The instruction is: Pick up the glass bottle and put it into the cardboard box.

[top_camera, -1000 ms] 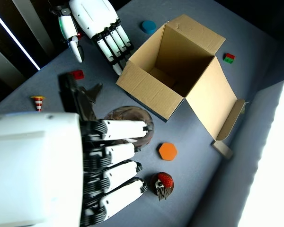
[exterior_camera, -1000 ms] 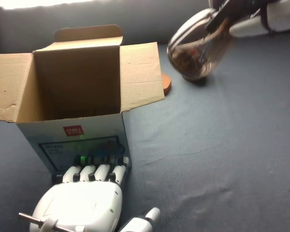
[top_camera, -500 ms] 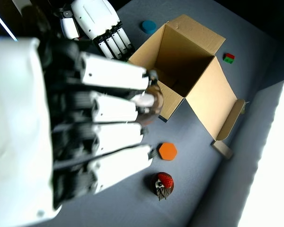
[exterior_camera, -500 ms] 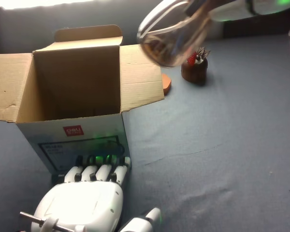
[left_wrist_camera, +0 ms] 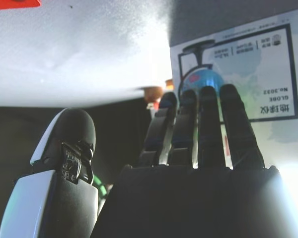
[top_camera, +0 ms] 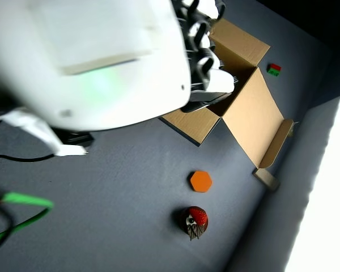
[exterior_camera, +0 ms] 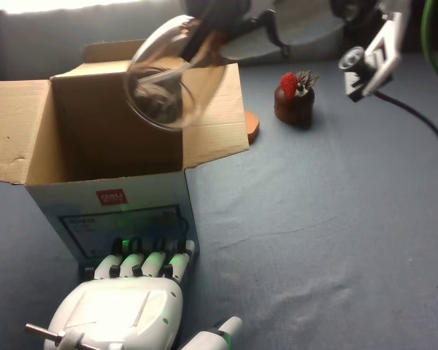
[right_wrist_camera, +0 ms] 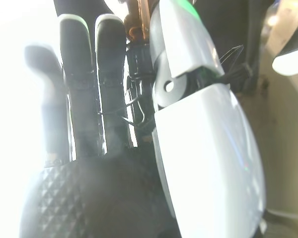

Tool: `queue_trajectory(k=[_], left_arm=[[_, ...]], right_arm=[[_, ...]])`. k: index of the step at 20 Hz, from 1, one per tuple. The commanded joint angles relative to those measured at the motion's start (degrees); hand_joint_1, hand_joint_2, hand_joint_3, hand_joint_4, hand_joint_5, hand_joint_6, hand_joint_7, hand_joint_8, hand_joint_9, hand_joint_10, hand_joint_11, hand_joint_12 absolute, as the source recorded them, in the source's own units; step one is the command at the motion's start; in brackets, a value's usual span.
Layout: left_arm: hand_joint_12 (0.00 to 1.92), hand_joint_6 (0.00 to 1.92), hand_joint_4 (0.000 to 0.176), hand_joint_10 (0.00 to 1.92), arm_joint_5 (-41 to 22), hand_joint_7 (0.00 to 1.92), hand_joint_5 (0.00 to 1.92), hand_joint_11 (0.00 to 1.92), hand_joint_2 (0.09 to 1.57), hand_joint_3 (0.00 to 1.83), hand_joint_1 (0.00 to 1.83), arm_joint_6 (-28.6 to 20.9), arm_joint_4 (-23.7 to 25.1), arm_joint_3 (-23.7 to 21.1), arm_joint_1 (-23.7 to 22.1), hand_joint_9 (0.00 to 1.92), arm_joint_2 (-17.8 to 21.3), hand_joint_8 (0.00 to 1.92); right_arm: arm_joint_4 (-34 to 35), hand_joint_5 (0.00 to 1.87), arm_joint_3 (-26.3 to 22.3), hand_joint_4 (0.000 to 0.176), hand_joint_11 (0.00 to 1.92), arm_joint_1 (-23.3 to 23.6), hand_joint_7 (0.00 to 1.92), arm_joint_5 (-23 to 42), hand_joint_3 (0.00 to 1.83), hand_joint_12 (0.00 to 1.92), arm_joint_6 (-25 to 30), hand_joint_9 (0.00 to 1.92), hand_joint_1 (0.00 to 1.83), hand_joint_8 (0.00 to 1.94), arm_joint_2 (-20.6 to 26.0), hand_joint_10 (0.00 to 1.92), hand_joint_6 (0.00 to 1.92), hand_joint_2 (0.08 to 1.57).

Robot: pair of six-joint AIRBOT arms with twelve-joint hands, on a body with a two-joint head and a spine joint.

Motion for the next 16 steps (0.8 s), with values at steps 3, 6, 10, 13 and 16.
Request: queue_trajectory(k=[3, 6, 10, 13, 16], left_arm=[[0.00, 0.00, 0.000, 0.00, -3.0, 0.01, 0.00, 0.00, 1.28, 0.00, 0.00, -0.2, 4.8, 0.0, -0.1, 0.00, 0.2, 0.00], [0.00, 0.00, 0.000, 0.00, -3.0, 0.00, 0.00, 0.00, 1.28, 0.00, 0.00, -0.5, 4.8, 0.0, -0.1, 0.00, 0.2, 0.00], [0.00, 0.00, 0.000, 0.00, -3.0, 0.00, 0.00, 0.00, 1.28, 0.00, 0.00, -0.6, 4.8, -0.1, 0.0, 0.00, -0.2, 0.00], [0.00, 0.00, 0.000, 0.00, -2.9, 0.00, 0.00, 0.00, 1.28, 0.00, 0.00, -0.6, 4.8, -0.4, 0.3, 0.00, -0.1, 0.00], [0.00, 0.00, 0.000, 0.00, -2.9, 0.00, 0.00, 0.00, 1.28, 0.00, 0.00, -0.6, 4.7, -0.3, 0.5, 0.00, 0.0, 0.00]], right_arm=[[4.8, 0.71, 2.0, 0.000, 0.67, 0.2, 0.94, 4.6, 0.00, 1.71, -1.2, 0.84, 1.19, 1.21, -2.2, 1.28, 1.34, 1.20], [4.8, 0.71, 3.6, 0.000, 0.67, 0.4, 0.94, 4.6, 0.00, 1.71, -3.4, 0.84, 1.19, 1.20, -5.2, 1.28, 1.35, 1.21], [2.9, 0.71, 4.8, 0.000, 0.68, 0.5, 0.94, 4.2, 0.00, 1.71, -6.3, 0.84, 1.19, 1.20, -8.1, 1.28, 1.35, 1.21], [1.7, 0.71, 5.9, 0.000, 0.68, -0.8, 0.94, 3.6, 0.00, 1.71, -6.7, 0.84, 1.19, 1.20, -10.1, 1.29, 1.35, 1.21], [1.7, 0.69, 6.2, 0.000, 0.67, -1.4, 0.93, 3.8, 0.00, 1.71, -8.9, 0.84, 1.19, 1.20, -11.4, 1.29, 1.38, 1.21]])
